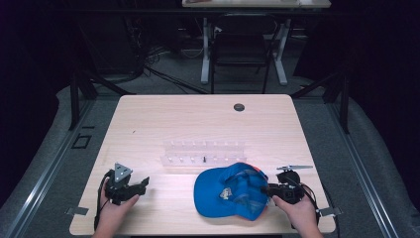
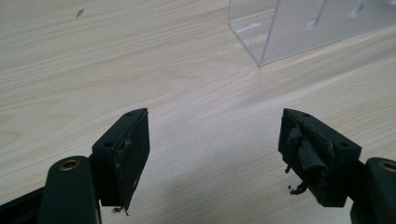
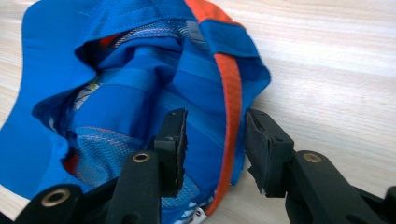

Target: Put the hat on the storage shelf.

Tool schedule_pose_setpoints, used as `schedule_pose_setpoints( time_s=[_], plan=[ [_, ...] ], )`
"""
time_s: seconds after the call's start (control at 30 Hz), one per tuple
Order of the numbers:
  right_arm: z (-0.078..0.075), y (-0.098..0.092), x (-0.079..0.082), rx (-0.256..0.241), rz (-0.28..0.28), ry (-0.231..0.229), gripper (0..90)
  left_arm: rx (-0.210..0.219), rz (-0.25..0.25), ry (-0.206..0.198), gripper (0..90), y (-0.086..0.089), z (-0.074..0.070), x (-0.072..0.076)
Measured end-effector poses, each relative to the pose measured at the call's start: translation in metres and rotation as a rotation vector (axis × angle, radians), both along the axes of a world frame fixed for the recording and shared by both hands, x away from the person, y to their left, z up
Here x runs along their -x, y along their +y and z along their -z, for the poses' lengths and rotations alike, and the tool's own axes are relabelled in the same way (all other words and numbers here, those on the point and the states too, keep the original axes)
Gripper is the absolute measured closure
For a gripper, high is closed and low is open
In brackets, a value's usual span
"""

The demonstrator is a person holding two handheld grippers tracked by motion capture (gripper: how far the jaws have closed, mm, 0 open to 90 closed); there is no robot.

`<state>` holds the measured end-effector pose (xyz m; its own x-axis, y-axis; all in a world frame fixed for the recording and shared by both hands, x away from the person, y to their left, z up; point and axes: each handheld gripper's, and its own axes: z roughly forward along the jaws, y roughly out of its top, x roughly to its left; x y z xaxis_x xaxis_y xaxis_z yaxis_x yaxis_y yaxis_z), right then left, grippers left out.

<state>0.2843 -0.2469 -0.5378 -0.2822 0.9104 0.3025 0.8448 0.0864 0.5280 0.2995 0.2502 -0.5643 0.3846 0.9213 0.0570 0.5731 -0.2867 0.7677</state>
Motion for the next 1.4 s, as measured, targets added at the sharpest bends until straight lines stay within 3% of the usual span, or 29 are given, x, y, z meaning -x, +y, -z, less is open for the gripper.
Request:
schedule_pose_setpoints(
  time_s=[0.5, 0.8, 1.07, 1.4],
  plan=[
    [-0.009, 0.002, 0.004, -0.069, -0.041, 0.013, 70.9, -0.003, 0.000, 0.001, 25.0, -0.001, 0.000, 0.000],
    [-0.021, -0.005, 0.005, -0.149, -0.058, 0.025, 73.0, -0.001, 0.000, 0.000, 25.1, -0.002, 0.001, 0.000],
    [-0.028, -0.004, 0.005, -0.142, -0.077, 0.038, 77.0, -0.007, -0.003, -0.004, 25.0, -0.002, 0.001, 0.000],
    [-0.038, 0.000, 0.003, -0.091, -0.066, 0.069, 78.0, -0.013, 0.001, 0.001, 25.1, -0.002, 0.000, 0.000]
  ],
)
